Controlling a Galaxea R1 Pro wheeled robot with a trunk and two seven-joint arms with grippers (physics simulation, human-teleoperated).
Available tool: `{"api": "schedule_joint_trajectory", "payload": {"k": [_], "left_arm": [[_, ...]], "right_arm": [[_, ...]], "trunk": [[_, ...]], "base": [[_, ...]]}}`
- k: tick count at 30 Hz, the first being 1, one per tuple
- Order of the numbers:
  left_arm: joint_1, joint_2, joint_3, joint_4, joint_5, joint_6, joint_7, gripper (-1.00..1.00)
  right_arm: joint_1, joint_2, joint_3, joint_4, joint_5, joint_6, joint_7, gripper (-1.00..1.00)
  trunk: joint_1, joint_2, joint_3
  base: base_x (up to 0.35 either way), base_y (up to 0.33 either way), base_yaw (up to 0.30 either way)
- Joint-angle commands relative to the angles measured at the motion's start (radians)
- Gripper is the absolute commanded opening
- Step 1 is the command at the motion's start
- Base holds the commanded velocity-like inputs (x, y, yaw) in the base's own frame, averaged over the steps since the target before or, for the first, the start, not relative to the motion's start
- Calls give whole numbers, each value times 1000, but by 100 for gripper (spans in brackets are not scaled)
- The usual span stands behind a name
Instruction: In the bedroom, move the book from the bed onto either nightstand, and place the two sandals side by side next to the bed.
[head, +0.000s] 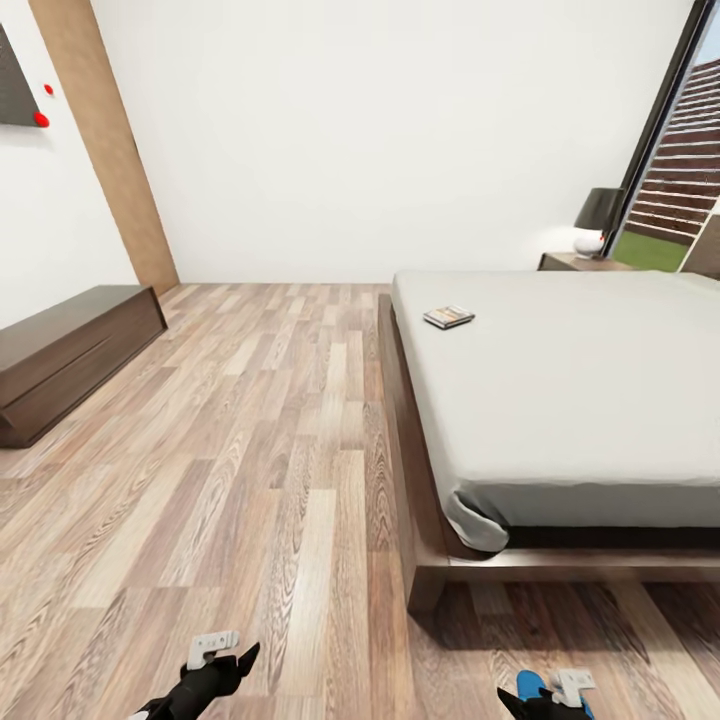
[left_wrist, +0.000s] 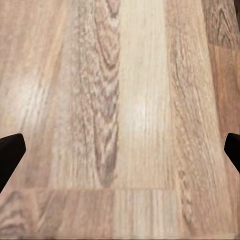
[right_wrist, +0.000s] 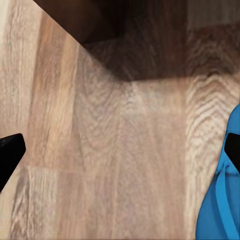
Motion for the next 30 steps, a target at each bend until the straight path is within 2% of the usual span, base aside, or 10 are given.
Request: {"api": "schedule_joint_trajectory", "payload": {"k": [1,8,16,26,30], "left_arm": [[-1,0,4,3,3,-1,-6,100],[-1,1,5,100,1,-46,-1,100],[-1,-7,3,108,1,-61,65,100],[-1,-17,3,108,1,-77,74,100],[-1,-29,3,109,0,-78,74,100]], "right_arm": [[-1,0,-1,3,-9,-1,7,100],[-1,2,-1,8,-9,-2,7,100],[-1,4,-1,11,-9,-3,5,100],[-1,5,-1,11,-9,-4,7,100],[-1,5,-1,10,-9,-4,7,100]], "trunk": [[-1,0,3],[-4,2,30],[-7,4,61],[-46,74,92],[-61,102,105]], "base": [[0,0,0],[0,0,0],[0,0,0],[0,0,0],[0,0,0]]}}
